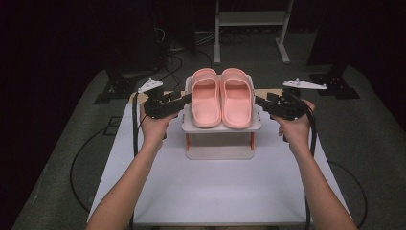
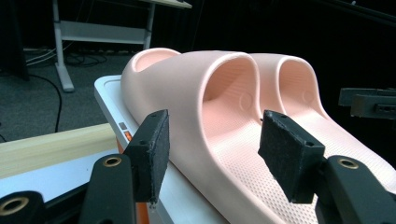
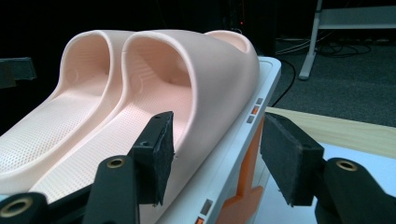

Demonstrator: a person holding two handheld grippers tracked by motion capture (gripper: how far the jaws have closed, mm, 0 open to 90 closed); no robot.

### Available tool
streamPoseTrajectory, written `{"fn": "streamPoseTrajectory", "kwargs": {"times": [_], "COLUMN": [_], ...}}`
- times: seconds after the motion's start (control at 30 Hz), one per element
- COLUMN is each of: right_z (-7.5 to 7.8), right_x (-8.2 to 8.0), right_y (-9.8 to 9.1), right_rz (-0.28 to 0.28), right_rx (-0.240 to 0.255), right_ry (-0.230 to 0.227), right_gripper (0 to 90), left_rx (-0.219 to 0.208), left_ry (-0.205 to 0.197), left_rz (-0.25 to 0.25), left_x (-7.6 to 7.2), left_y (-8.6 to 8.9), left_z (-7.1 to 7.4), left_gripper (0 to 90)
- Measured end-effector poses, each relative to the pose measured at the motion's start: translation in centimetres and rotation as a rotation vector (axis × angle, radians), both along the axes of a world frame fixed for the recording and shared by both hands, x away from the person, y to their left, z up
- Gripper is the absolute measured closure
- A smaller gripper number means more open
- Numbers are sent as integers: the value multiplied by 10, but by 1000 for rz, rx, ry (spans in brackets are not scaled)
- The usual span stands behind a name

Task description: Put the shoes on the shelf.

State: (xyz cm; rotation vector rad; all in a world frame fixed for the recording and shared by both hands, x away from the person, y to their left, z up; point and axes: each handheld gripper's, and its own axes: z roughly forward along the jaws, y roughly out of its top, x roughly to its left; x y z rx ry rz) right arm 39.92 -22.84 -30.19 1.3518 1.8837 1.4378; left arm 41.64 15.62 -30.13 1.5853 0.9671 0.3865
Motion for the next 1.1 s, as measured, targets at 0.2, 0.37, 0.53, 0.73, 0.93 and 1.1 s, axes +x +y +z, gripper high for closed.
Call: {"fn": "streamPoseTrajectory", "kwargs": {"times": [0.2,0.37,0.53,0.73,0.93,1.1], "right_z": [-1,-3,-6,-9,-11,-14], "right_x": [-4,-6,-7,-11,-14,-17], "right_y": [-5,-9,-11,-16,-19,-22], "right_rz": [-1,1,4,-1,1,0], "right_rx": [3,1,-4,-6,-8,-8], "right_ry": [3,0,1,10,5,7], "right_gripper": [423,418,416,413,408,407], "left_rx": [4,2,-4,-8,-15,-24], "left_ry": [-10,-10,-7,-7,-8,-5], "left_rz": [-8,-10,-6,-4,-7,-1], "left_x": [-3,-5,-7,-8,-11,-15], "left_y": [0,2,5,9,13,17], "left_z": [-1,-3,-4,-7,-10,-13], "left_gripper": [416,412,405,390,384,379]}}
